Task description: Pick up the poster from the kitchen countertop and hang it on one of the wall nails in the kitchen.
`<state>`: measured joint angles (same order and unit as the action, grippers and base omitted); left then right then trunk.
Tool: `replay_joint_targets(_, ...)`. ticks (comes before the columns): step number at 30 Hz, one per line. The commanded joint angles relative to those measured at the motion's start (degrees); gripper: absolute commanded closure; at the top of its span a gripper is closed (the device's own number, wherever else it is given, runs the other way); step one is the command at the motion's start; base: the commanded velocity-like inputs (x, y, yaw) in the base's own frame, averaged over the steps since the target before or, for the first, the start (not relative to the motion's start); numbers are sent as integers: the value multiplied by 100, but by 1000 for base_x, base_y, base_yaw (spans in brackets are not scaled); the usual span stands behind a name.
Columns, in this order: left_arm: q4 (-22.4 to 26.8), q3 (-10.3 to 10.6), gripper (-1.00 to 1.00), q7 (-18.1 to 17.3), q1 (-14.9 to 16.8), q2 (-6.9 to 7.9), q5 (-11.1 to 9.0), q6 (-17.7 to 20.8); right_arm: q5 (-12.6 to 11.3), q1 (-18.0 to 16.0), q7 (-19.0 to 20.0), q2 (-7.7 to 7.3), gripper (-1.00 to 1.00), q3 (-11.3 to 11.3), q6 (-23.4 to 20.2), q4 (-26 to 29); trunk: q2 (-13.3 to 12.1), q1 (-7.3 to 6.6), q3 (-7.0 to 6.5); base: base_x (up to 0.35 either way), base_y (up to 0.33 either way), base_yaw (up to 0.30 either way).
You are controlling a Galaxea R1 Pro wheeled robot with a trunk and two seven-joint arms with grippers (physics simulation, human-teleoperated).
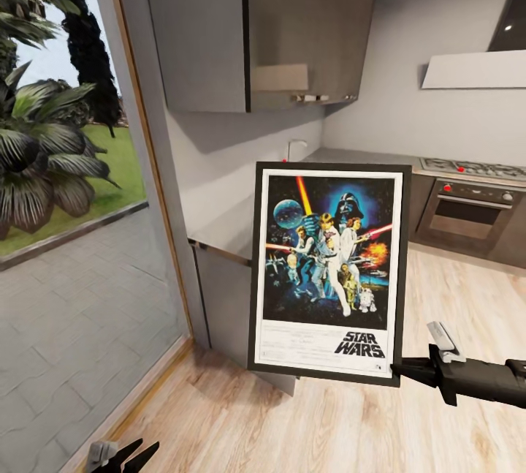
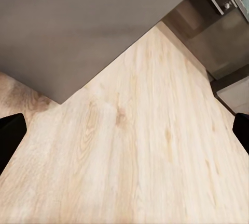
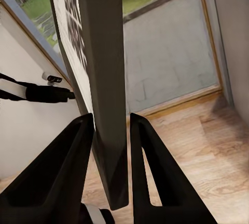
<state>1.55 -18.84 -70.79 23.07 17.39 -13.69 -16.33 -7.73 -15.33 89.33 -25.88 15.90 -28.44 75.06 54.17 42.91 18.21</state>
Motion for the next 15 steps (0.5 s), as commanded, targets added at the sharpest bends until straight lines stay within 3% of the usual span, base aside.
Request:
replay_joint_targets(1,-6,-5,-100,-14,5,1,-2,-29,-9,-4,26,0,100,-1,-70,0,-36,-22,-11,0,0,0)
replay_joint_targets(15,-6,-5,-100,-14,5,-6,-2,-29,-9,-2,27,4,100,-8,-72,0,-598,-329,-263,0,0,0)
